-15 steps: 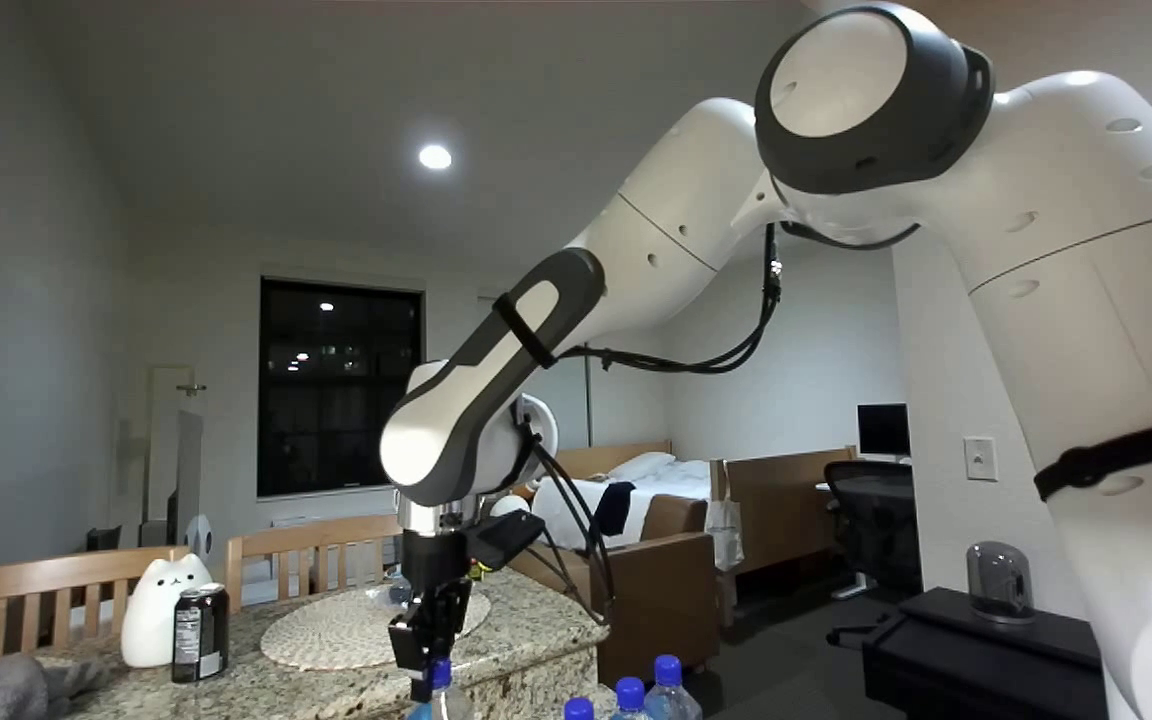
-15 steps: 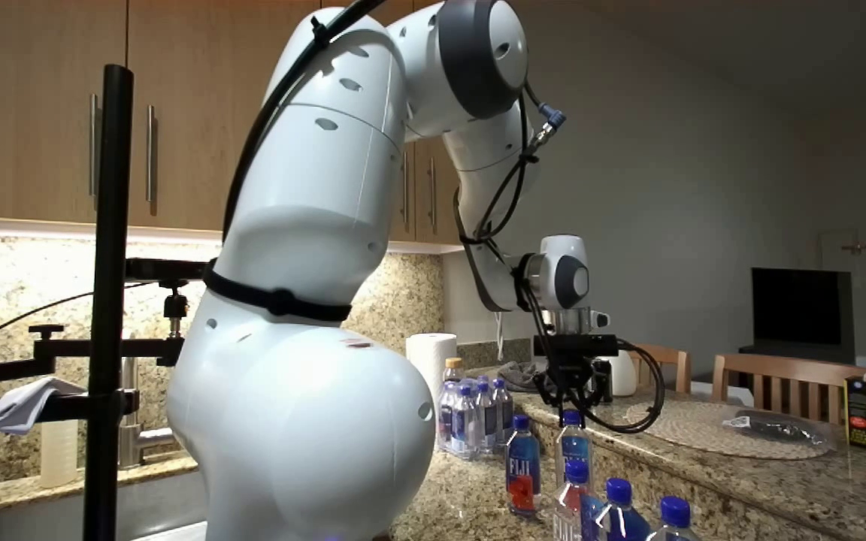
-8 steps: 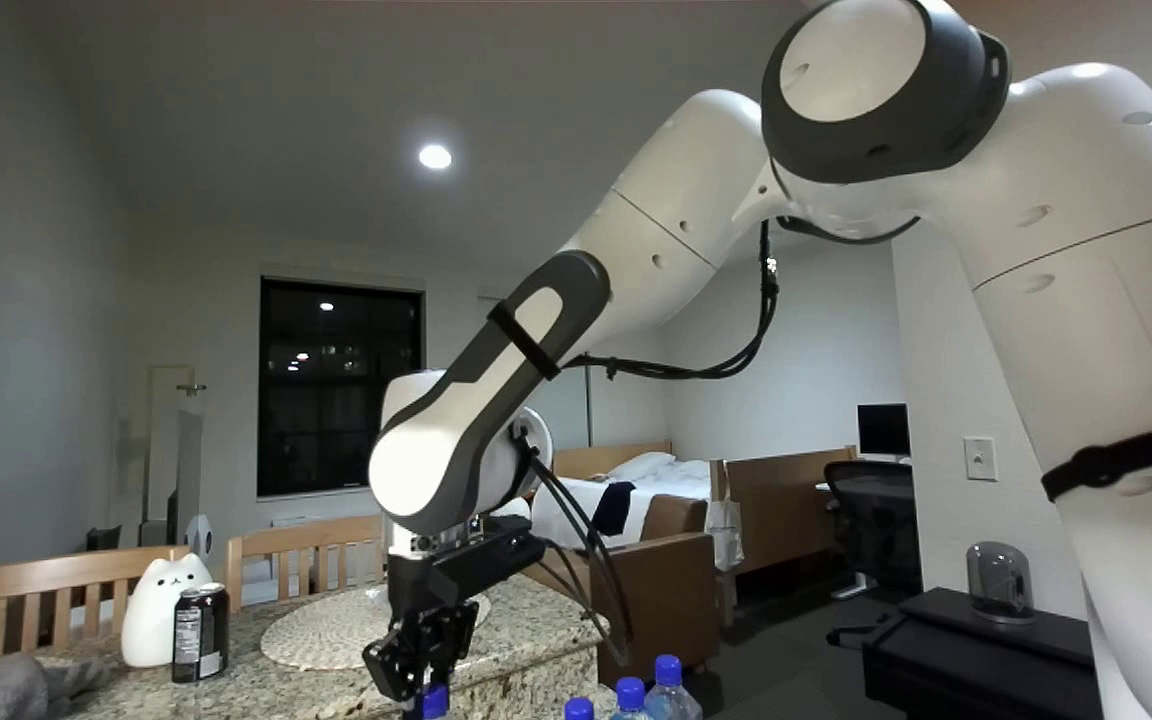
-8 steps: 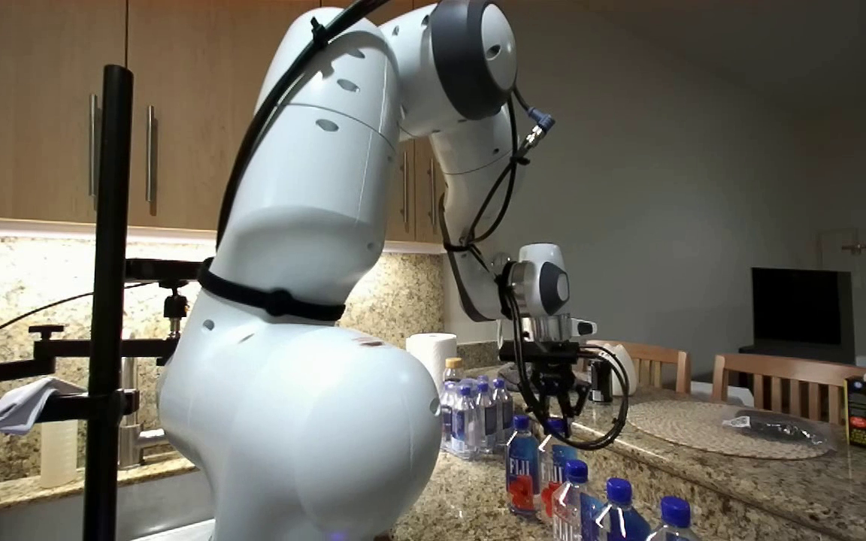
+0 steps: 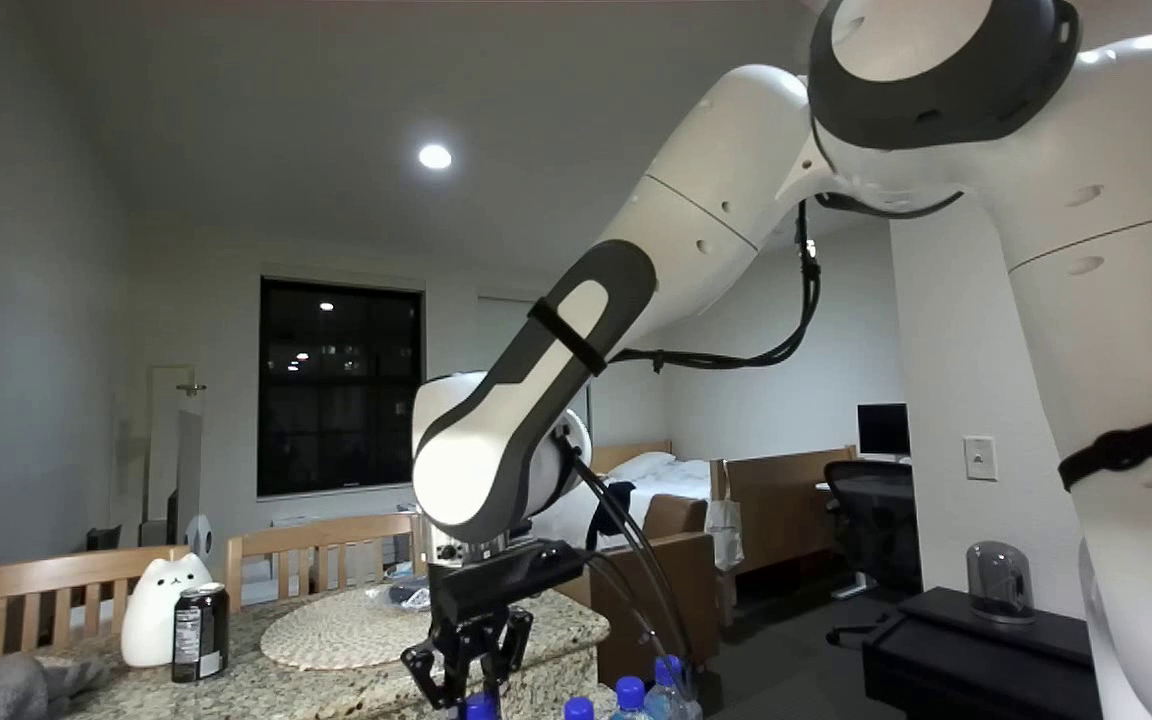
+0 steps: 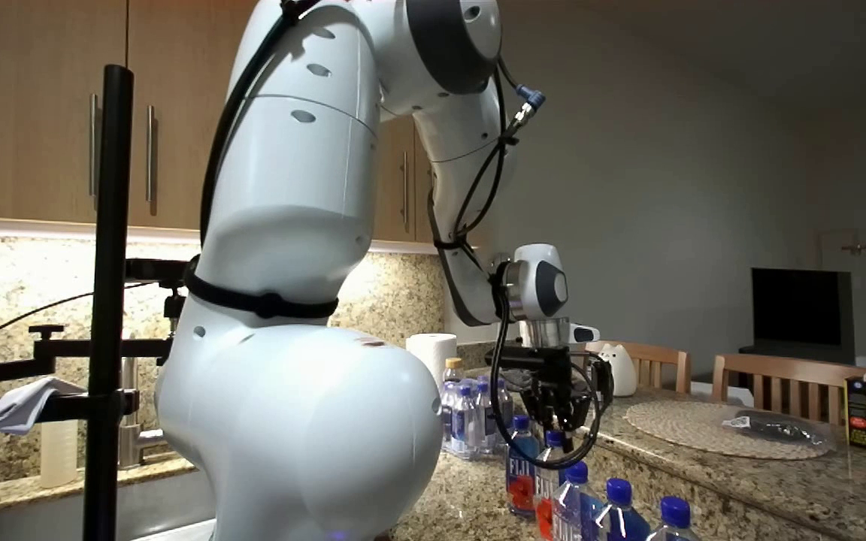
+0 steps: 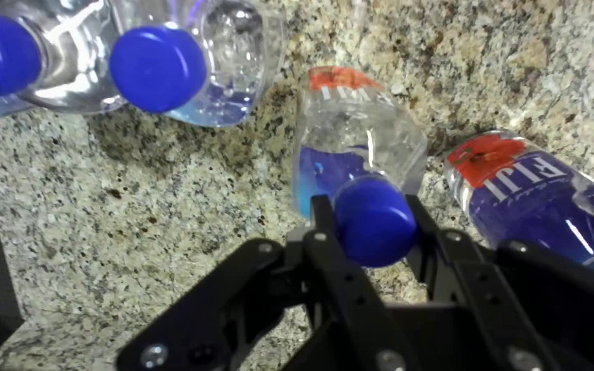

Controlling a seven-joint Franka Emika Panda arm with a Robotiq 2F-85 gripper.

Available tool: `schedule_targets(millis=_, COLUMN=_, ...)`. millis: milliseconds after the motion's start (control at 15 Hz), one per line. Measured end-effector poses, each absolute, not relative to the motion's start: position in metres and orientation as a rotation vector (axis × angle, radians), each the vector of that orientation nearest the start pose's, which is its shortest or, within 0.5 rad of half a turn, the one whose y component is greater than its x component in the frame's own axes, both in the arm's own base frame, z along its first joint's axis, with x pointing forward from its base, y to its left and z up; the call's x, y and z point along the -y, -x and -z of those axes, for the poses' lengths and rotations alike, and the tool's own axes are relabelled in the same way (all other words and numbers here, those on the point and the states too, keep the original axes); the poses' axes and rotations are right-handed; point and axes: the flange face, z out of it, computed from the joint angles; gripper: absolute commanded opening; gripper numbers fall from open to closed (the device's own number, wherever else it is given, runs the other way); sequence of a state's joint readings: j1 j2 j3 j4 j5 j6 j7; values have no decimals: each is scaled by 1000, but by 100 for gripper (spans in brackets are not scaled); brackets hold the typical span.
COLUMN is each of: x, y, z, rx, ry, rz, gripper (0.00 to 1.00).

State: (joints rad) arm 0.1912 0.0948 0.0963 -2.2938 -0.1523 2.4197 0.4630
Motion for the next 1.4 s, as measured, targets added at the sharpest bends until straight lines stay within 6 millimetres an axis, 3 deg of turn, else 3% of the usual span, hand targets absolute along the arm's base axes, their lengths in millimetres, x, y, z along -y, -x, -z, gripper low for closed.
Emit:
schedule_targets(millis=267, x=-143, y=-492, z=-317, rx=-219, ry=3212, rz=105, gripper=15)
schedule_targets(millis=600, x=-140, y=-484, z=-310, rx=-234, ry=3216, rz=76, gripper=15)
schedule_targets(millis=1400, x=-138, y=-481, z=-305, rx=-276, ry=3196, rz=43, gripper=14)
